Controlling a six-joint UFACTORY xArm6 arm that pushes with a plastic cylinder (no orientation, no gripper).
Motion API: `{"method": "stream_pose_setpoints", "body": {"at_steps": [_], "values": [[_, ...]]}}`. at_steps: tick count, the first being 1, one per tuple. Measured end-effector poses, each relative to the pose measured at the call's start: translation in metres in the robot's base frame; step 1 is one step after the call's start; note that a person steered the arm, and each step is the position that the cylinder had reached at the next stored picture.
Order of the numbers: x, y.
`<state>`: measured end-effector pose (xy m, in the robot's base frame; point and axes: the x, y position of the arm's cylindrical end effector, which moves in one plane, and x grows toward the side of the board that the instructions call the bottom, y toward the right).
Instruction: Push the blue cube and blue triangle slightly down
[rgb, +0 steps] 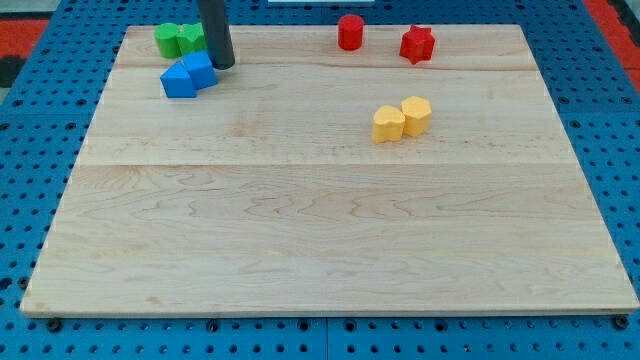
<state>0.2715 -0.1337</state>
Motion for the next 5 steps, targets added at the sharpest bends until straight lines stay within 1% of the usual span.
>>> {"method": "stream_pose_setpoints", "body": {"at_steps": [2, 3, 5], "values": [[-0.005, -0.009], [-0.005, -0.029], [0.012, -0.043]]}}
